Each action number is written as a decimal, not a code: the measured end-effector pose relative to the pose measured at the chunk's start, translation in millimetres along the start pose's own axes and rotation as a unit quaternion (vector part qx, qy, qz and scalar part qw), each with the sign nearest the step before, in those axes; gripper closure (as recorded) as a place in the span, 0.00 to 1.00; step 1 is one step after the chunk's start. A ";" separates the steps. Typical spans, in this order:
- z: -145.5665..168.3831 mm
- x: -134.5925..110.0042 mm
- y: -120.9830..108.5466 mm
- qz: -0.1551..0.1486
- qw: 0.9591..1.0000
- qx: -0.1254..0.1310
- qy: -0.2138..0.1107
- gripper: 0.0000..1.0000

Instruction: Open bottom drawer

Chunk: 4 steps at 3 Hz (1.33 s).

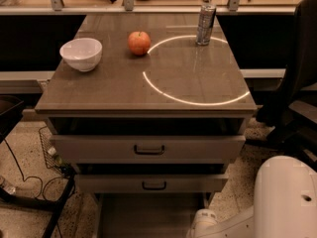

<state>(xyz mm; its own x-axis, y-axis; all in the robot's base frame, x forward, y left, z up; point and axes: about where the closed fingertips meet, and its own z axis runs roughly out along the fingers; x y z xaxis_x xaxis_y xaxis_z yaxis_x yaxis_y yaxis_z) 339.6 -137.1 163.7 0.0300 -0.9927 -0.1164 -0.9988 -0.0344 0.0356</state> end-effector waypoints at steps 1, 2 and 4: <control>0.9 -0.5 1.8 0.000 1.000 -0.002 -0.001 0.82; 1.7 -0.7 2.6 0.000 1.000 -0.002 -0.001 0.60; 3.4 -0.9 5.1 0.000 1.000 -0.005 -0.001 0.13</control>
Offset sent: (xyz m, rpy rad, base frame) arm -0.0018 0.0006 -0.0008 0.0012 0.0032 -0.0001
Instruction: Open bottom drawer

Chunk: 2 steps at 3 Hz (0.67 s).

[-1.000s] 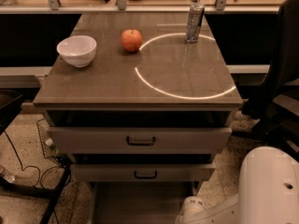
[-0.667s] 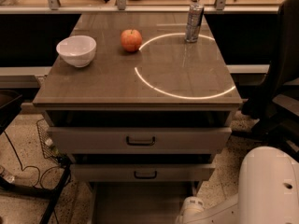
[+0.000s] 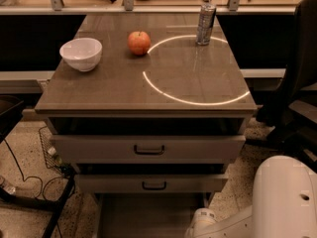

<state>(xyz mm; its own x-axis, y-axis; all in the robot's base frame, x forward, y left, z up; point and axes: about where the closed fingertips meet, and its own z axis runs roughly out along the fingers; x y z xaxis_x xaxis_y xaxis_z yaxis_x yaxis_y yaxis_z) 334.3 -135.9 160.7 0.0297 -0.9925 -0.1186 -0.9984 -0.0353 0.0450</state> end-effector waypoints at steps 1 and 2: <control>0.9 -0.1 1.3 0.000 1.000 -0.001 0.000 0.00; 0.9 -0.1 1.3 0.000 1.000 -0.001 0.000 0.00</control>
Offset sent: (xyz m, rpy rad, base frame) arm -0.0012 0.0002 -0.0007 0.0003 0.0021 0.0002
